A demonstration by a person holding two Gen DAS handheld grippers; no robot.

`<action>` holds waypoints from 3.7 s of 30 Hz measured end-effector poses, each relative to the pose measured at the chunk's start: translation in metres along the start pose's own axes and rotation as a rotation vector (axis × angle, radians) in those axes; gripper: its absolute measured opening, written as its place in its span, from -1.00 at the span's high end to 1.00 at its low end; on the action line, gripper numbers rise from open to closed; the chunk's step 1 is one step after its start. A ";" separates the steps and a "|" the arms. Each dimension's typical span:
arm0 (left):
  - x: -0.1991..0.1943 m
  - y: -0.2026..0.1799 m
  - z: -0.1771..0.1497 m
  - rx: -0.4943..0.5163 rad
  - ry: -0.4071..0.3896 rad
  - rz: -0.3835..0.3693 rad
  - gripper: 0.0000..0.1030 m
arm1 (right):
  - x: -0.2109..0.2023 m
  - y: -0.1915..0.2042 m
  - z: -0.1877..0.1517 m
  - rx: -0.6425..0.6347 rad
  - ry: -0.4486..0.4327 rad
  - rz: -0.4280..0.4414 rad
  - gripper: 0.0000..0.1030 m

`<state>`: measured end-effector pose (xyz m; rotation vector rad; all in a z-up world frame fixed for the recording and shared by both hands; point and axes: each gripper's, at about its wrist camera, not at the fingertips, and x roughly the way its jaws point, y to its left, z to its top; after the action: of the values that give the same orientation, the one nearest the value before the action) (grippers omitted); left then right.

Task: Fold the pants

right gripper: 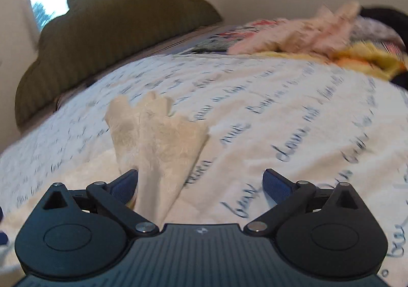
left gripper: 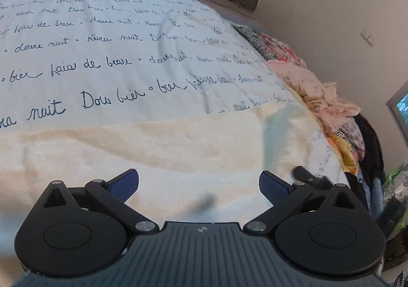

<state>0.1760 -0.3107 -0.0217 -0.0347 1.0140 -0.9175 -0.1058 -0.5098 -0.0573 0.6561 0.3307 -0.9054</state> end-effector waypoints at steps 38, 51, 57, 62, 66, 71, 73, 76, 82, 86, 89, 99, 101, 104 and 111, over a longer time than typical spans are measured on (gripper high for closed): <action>0.003 0.035 0.039 -0.269 -0.039 -0.525 -0.79 | -0.088 0.118 -0.070 -1.149 -0.270 0.447 0.78; -0.096 0.090 -0.011 -0.119 -0.219 -0.108 0.82 | -0.117 0.160 -0.103 -1.174 -0.248 0.607 0.79; -0.127 0.122 -0.044 -0.122 -0.200 0.094 0.82 | -0.131 0.193 -0.145 -1.250 -0.197 0.763 0.79; -0.119 0.144 -0.066 -0.143 -0.151 0.159 0.82 | -0.129 0.209 -0.177 -1.322 -0.090 0.802 0.76; -0.122 0.139 -0.075 -0.095 -0.183 0.192 0.71 | -0.129 0.210 -0.186 -1.387 -0.068 0.769 0.67; -0.125 0.130 -0.078 -0.031 -0.233 0.231 0.70 | -0.149 0.184 -0.124 -1.188 0.042 0.954 0.63; -0.123 0.123 -0.078 0.010 -0.242 0.269 0.70 | -0.137 0.174 -0.089 -1.049 0.021 0.918 0.63; -0.120 0.124 -0.079 -0.002 -0.258 0.283 0.68 | -0.102 0.177 -0.060 -0.919 0.014 0.758 0.63; -0.137 0.132 -0.079 -0.061 -0.218 0.301 0.05 | -0.035 0.187 -0.083 -0.871 0.229 0.594 0.64; -0.157 0.129 -0.077 -0.065 -0.247 0.372 -0.35 | -0.057 0.179 -0.068 -0.754 0.171 0.668 0.62; -0.161 0.119 -0.069 -0.066 -0.279 0.329 -0.40 | -0.036 0.197 -0.056 -0.740 0.166 0.642 0.62; -0.094 0.093 -0.061 0.131 -0.176 0.453 -0.68 | -0.021 0.196 -0.069 -0.726 0.226 0.543 0.61; -0.100 0.090 -0.068 0.140 -0.201 0.453 -0.71 | -0.032 0.186 -0.073 -0.749 0.234 0.558 0.54; -0.113 0.082 -0.083 0.132 -0.221 0.407 -0.76 | -0.048 0.167 -0.089 -0.831 0.220 0.555 0.52; -0.100 0.080 -0.113 0.220 -0.191 0.483 -0.98 | -0.071 0.158 -0.107 -0.826 0.140 0.514 0.37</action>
<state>0.1237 -0.1509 -0.0475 0.2907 0.6945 -0.5641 -0.0189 -0.3257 -0.0406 0.0190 0.5827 -0.1787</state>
